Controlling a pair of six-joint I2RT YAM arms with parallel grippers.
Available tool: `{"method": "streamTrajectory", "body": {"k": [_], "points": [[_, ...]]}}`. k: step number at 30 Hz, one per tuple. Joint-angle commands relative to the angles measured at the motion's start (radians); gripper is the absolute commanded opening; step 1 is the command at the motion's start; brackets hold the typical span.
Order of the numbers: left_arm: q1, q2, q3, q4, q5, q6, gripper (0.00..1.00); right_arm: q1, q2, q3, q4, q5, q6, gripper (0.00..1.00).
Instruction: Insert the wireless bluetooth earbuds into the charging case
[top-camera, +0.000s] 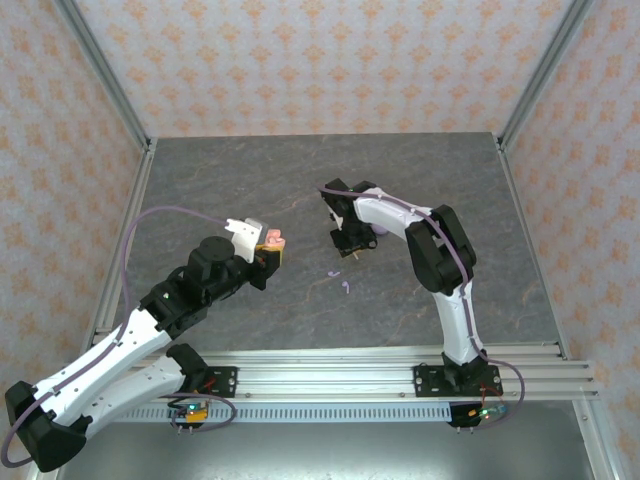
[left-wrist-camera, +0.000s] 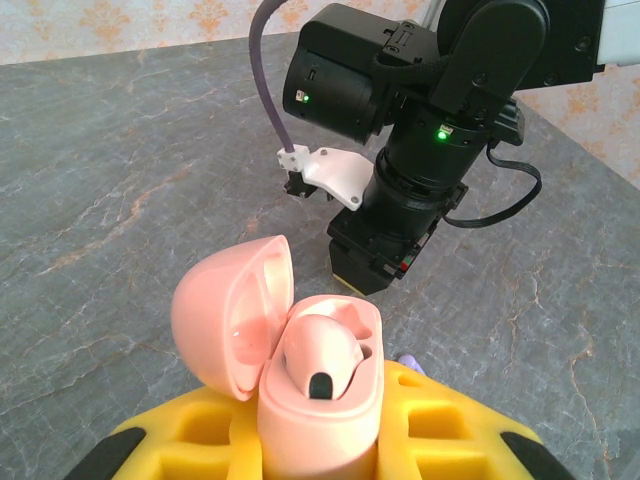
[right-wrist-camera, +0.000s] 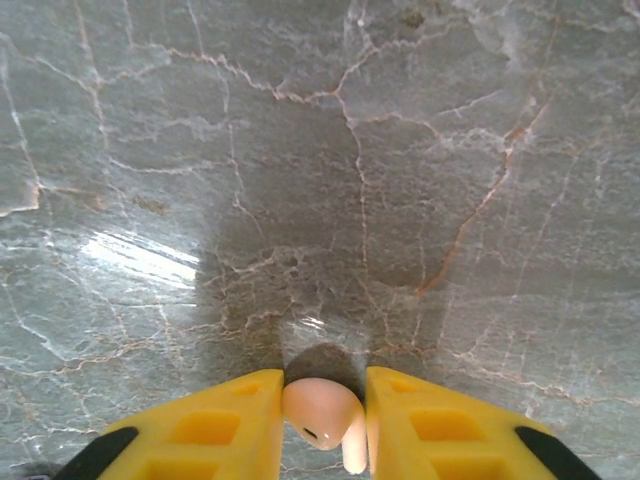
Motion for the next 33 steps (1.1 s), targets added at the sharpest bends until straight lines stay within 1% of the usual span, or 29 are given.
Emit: {"method": "streamTrajectory", "body": {"k": [1, 5, 7, 10, 14, 21, 25, 29, 33], "points": [[-0.007, 0.002, -0.005, 0.029, -0.002, -0.006, 0.04, 0.000, 0.039, 0.013, -0.007, 0.038, 0.022, 0.24], [-0.007, 0.013, -0.012, 0.047, 0.010, -0.021, 0.04, -0.010, 0.014, -0.015, 0.018, 0.034, 0.040, 0.23], [-0.006, 0.015, -0.033, 0.096, 0.018, -0.051, 0.05, -0.023, -0.015, -0.049, 0.054, 0.015, 0.054, 0.22], [-0.005, 0.037, -0.058, 0.158, 0.029, -0.079, 0.08, -0.053, -0.063, -0.103, 0.109, -0.034, 0.077, 0.22], [0.007, 0.106, -0.067, 0.203, 0.053, -0.091, 0.09, -0.085, -0.129, -0.172, 0.180, -0.089, 0.107, 0.22], [0.052, 0.223, -0.101, 0.374, 0.146, -0.104, 0.08, -0.135, -0.249, -0.294, 0.309, -0.219, 0.156, 0.22], [0.061, 0.287, -0.111, 0.458, 0.172, -0.086, 0.08, -0.160, -0.338, -0.353, 0.377, -0.303, 0.181, 0.22], [0.061, 0.361, -0.117, 0.554, 0.218, -0.072, 0.08, -0.173, -0.427, -0.392, 0.417, -0.355, 0.195, 0.22], [0.062, 0.438, -0.137, 0.692, 0.254, -0.091, 0.07, -0.174, -0.516, -0.411, 0.437, -0.393, 0.206, 0.22]]}}
